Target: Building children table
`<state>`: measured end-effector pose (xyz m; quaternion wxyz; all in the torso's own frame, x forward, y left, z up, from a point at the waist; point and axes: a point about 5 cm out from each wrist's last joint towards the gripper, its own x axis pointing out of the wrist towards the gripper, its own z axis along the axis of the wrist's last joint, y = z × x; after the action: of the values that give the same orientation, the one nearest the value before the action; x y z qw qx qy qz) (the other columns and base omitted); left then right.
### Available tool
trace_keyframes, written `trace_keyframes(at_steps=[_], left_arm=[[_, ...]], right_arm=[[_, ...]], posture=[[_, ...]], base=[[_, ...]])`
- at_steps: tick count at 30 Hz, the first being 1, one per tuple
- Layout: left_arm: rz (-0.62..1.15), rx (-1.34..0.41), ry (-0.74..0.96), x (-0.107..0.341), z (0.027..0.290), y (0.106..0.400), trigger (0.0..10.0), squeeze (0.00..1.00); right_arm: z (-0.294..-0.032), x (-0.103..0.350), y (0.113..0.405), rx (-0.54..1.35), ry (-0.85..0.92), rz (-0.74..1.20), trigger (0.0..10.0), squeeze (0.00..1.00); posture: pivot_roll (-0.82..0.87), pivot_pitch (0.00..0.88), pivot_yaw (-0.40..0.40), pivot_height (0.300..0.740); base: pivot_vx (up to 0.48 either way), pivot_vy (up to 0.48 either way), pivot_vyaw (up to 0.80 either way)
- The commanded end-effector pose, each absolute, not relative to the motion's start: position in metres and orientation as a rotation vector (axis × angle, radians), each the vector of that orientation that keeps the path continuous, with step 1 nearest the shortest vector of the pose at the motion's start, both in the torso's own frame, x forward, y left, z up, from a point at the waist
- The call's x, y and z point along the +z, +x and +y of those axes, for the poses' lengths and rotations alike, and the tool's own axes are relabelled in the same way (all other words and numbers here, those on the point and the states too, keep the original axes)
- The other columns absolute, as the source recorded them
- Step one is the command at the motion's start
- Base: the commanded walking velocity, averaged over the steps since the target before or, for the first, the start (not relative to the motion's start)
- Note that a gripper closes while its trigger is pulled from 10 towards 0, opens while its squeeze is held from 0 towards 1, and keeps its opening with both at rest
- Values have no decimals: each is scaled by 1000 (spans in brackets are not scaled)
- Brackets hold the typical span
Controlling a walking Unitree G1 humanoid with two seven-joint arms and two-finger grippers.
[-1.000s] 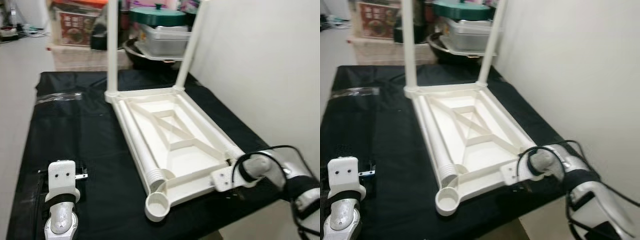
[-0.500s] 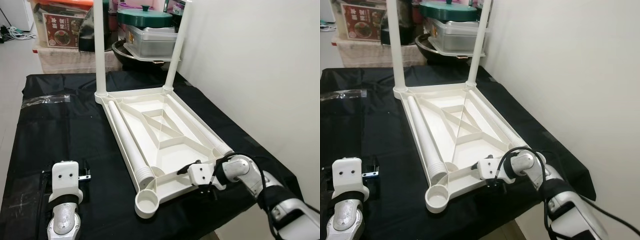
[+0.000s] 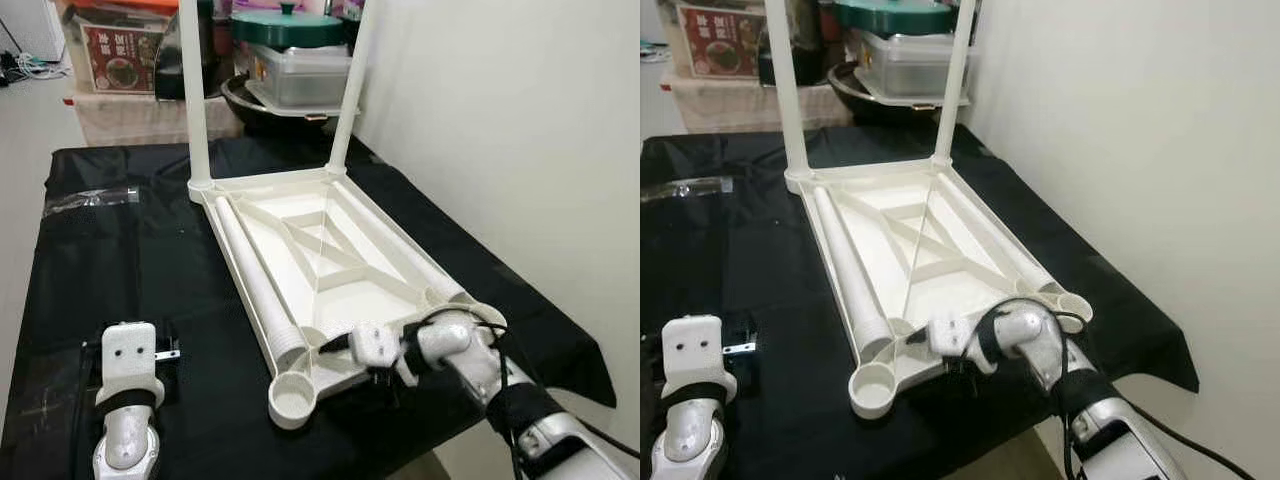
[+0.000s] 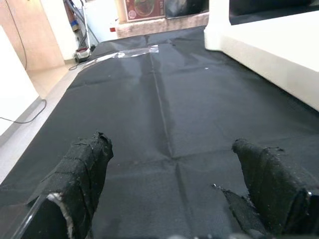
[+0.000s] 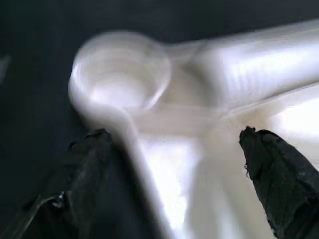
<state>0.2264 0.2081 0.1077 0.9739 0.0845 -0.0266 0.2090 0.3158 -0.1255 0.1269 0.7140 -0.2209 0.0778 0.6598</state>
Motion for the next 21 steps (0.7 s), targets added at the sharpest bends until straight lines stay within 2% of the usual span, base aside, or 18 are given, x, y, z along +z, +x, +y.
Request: trace_keyframes(at_steps=[1,3,6,12,14,16,17,20,21], left_arm=[[-58,412,158,107,206,227,10000,0],[-75,403,147,110,204,228,10000,0],[-92,387,139,112,202,228,10000,0],[-93,365,137,111,199,227,10000,0],[-98,356,133,112,198,228,10000,0],[-102,348,133,113,197,228,10000,0],[-102,348,133,113,197,228,10000,0],[-112,337,154,121,195,228,10000,0],[-112,337,154,121,195,228,10000,0]], right_arm=[[-124,155,326,1414,-400,69,10000,0],[-124,181,329,1400,-284,-4,10000,0],[-128,195,329,1380,-256,-48,10000,0],[-146,186,323,1360,-375,-11,10000,0],[-139,203,348,1029,-269,-149,10000,0],[-133,208,364,735,-129,-189,10000,0],[-133,208,364,735,-129,-189,10000,0],[-120,198,359,518,37,-200,10000,0],[-120,198,359,518,37,-200,10000,0]], posture=[[45,0,-117,740],[51,0,-115,740],[54,0,-112,740],[50,0,-105,740],[40,0,-101,740],[47,0,-102,740],[47,0,-102,740],[71,0,-104,740],[71,0,-104,740]], base=[[0,0,0],[0,0,0],[0,0,0],[0,0,0],[0,0,0],[0,0,0],[0,0,0],[0,0,0],[0,0,0]])
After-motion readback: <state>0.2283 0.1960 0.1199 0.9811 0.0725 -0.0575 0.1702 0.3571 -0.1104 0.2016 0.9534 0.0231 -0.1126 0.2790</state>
